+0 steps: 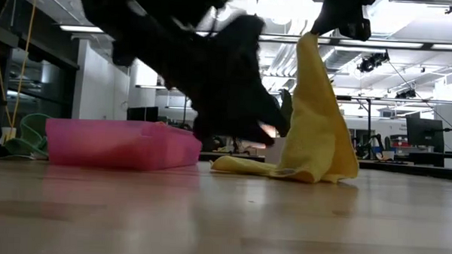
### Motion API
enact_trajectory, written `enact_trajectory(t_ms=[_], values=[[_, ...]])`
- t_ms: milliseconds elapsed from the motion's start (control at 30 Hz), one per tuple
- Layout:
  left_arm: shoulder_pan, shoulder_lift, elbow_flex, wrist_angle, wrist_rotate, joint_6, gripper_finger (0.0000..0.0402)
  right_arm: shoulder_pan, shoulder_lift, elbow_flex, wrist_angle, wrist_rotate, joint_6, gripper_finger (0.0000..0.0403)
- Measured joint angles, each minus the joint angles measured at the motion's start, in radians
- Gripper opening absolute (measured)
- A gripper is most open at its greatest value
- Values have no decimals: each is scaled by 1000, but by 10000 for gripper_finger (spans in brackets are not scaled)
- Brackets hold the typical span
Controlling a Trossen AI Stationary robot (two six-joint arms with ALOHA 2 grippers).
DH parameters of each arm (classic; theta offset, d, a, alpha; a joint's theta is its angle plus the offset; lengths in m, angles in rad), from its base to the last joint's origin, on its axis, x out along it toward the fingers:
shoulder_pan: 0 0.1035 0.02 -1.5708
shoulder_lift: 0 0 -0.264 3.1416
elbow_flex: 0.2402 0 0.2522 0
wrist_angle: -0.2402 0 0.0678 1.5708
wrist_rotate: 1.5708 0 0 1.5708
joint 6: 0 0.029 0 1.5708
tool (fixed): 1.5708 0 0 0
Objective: Fold microfiber towels
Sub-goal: Fold the yellow microfiber cloth
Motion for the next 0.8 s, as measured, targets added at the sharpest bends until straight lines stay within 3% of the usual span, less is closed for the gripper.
enact_trajectory(t_ms=[100, 267, 400, 633, 800], values=[[9, 56, 75, -86, -33, 25, 196, 0, 0, 0, 0, 0, -3, 0], [11, 92, 175, -255, -211, 60, 196, 0, 0, 0, 0, 0, -6, 0], [11, 88, 190, -264, -318, 89, 195, 0, 0, 0, 0, -1, -7, 0], [47, 134, 188, -270, -178, 28, 193, 0, 0, 0, 0, 3, -20, 0], [52, 155, 191, -273, -197, -21, 185, 0, 0, 0, 1, 4, -25, 0]])
